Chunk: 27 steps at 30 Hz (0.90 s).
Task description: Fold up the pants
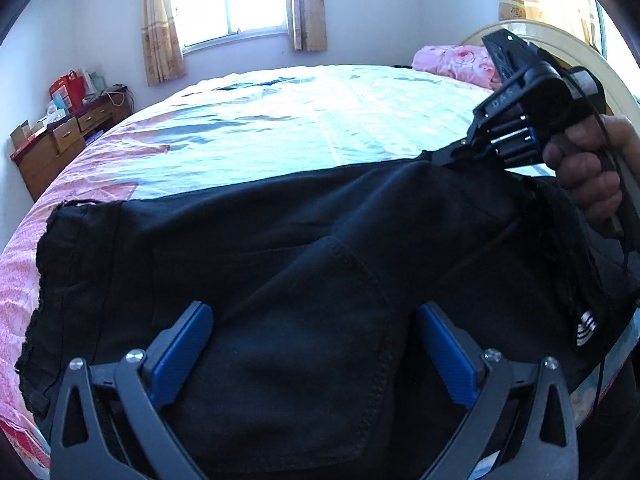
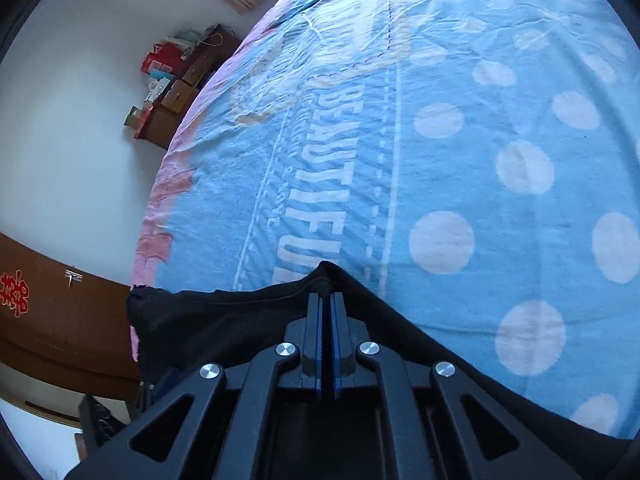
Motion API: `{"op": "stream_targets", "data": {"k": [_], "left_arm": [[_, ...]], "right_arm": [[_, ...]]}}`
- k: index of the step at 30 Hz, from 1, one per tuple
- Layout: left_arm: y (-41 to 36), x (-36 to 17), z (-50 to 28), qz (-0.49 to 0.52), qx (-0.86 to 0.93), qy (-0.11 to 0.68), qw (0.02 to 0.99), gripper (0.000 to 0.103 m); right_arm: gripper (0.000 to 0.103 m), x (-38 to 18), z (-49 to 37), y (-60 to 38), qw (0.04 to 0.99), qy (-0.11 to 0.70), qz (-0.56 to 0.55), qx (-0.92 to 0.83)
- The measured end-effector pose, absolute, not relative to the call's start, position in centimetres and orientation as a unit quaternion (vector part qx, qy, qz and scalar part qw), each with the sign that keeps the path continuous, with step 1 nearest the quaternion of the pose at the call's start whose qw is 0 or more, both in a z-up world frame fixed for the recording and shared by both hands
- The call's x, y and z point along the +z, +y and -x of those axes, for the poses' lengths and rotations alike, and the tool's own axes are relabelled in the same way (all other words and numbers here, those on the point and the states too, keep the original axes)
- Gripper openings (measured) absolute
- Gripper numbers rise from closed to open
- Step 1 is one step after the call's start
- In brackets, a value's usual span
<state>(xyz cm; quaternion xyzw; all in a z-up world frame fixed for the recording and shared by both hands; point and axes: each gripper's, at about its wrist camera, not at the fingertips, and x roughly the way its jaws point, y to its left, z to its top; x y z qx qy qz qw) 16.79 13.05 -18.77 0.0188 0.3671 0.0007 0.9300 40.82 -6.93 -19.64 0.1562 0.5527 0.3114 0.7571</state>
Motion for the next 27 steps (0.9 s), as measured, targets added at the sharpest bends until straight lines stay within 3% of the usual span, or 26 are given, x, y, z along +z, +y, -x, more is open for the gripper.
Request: {"op": "stream_targets", "data": {"k": [4, 5, 6, 7, 14, 22, 27], "left_arm": [[13.6, -17.0, -15.8, -0.026, 0.009, 0.361, 0.932, 0.103], [14.1, -16.3, -15.3, -0.027, 0.011, 0.351, 0.936, 0.103], [14.7, -15.8, -15.1, -0.029, 0.017, 0.345, 0.938, 0.103], [15.4, -15.1, -14.7, -0.033, 0.029, 0.338, 0.94, 0.103], [25.4, -14.5, -14.7, 0.007, 0.119, 0.363, 0.924, 0.103], [30.2, -18.4, -15.4, 0.126, 0.072, 0.407, 0.902, 0.103], [29.8, -18.4, -16.0, 0.123, 0.054, 0.412, 0.901, 0.103]], "right_arm": [[0.01, -18.1, -40.3, -6.7, 0.768, 0.542, -0.125, 0.316], [0.027, -17.6, -40.1, -6.9, 0.775, 0.538, -0.121, 0.308], [0.052, -16.7, -39.9, -7.3, 0.787, 0.525, -0.119, 0.3], [0.057, -16.1, -39.5, -7.7, 0.794, 0.516, -0.122, 0.299], [0.057, -11.9, -33.3, -6.5, 0.809, 0.473, -0.064, 0.343], [0.057, -17.8, -28.3, -2.3, 0.772, 0.519, 0.027, 0.365], [0.058, -18.2, -28.3, -2.4, 0.776, 0.514, 0.026, 0.366]]}}
